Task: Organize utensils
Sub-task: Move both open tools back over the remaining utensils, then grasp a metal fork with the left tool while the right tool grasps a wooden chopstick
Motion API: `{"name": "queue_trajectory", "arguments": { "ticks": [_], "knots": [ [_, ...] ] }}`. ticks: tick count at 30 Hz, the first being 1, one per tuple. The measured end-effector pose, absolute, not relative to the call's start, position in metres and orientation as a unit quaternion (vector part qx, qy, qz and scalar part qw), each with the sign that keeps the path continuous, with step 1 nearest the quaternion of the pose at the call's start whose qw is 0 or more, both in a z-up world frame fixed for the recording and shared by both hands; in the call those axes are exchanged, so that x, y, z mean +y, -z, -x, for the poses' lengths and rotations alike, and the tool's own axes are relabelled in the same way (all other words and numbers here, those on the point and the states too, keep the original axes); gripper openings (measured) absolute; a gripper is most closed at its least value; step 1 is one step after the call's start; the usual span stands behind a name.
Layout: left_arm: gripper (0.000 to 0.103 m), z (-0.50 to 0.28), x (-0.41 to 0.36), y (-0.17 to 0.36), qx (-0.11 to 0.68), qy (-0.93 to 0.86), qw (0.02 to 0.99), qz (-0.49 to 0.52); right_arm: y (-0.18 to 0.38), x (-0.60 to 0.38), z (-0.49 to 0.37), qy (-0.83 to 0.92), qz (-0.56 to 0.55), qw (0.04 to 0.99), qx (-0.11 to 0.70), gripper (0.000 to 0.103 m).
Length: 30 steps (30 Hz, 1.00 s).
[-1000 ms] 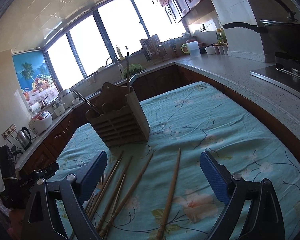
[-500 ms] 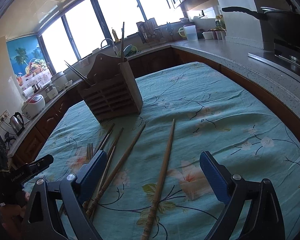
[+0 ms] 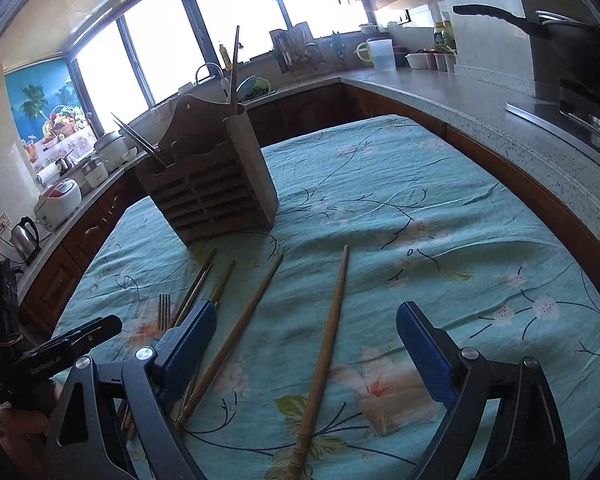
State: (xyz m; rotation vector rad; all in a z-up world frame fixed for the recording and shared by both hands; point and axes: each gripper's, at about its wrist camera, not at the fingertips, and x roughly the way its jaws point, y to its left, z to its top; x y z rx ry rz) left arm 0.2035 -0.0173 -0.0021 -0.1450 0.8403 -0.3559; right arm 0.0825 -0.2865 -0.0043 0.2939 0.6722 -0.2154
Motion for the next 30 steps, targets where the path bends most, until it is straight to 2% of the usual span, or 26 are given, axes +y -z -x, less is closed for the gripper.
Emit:
{"name": "queue_trajectory", "arguments": {
  "ticks": [6, 10, 15, 18, 20, 21, 22, 25, 30],
  "knots": [
    [0.067, -0.232, -0.036, 0.012, 0.421, 0.189, 0.886, 0.037, 0.018, -0.29, -0.106, 0.102, -0.142, 0.915, 0.363, 0.065],
    [0.063, -0.247, -0.045, 0.022, 0.429, 0.2, 0.881, 0.02, 0.025, -0.292, -0.116, 0.105, -0.137, 0.909, 0.38, 0.061],
    [0.057, -0.263, -0.057, 0.033, 0.433, 0.217, 0.875, 0.011, 0.033, -0.3, -0.133, 0.116, -0.135, 0.896, 0.406, 0.052],
    [0.044, -0.269, -0.066, 0.035, 0.434, 0.227, 0.872, -0.002, 0.039, -0.303, -0.144, 0.126, -0.125, 0.89, 0.42, 0.044],
    [0.025, -0.272, -0.07, 0.036, 0.435, 0.238, 0.868, -0.004, 0.04, -0.301, -0.152, 0.134, -0.103, 0.89, 0.424, 0.041],
    [0.019, -0.274, -0.071, 0.037, 0.437, 0.251, 0.864, 0.002, 0.04, -0.299, -0.156, 0.138, -0.092, 0.889, 0.426, 0.038],
    [0.019, -0.276, -0.072, 0.037, 0.438, 0.257, 0.861, 0.007, 0.04, -0.298, -0.159, 0.143, -0.081, 0.888, 0.429, 0.036],
    [0.018, -0.278, -0.074, 0.038, 0.437, 0.256, 0.862, 0.005, 0.041, -0.296, -0.162, 0.151, -0.066, 0.887, 0.431, 0.009],
    [0.017, -0.271, -0.068, 0.033, 0.429, 0.243, 0.87, 0.004, 0.037, -0.3, -0.152, 0.139, -0.09, 0.894, 0.416, 0.007]
  ]
}}
